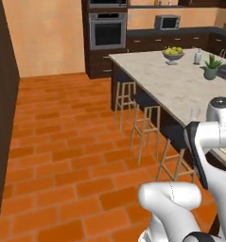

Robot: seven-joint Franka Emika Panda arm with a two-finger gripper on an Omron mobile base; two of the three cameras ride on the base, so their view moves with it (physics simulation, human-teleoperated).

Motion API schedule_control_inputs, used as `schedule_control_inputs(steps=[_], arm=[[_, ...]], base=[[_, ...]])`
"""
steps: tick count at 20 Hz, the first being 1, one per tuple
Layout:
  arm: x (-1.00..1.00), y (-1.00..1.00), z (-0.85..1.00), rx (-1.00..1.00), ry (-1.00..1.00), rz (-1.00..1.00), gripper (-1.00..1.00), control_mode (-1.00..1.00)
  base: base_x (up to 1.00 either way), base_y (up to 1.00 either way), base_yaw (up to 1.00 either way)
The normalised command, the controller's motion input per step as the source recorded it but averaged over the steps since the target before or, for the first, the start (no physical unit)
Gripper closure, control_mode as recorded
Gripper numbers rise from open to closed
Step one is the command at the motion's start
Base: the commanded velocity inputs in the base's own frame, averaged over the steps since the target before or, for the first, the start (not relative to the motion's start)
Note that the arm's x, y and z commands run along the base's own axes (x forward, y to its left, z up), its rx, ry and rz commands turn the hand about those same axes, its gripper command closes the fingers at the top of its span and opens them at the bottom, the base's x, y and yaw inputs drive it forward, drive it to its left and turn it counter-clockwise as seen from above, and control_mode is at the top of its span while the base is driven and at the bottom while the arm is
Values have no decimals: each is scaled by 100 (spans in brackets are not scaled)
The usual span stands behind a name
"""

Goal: Take a straw from the drawer in front and place it inside the glass cup on the dining counter.

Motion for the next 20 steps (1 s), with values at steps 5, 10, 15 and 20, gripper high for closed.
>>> schedule_control_inputs(steps=[5,10,15,20], arm=[[0,0,0,0,0,0,100,100],[0,0,0,0,0,0,100,100],[0,0,0,0,0,0,100,100],[0,0,0,0,0,0,100,100]], base=[[64,75,-62],[59,75,-62],[60,77,-61],[51,63,-63]])
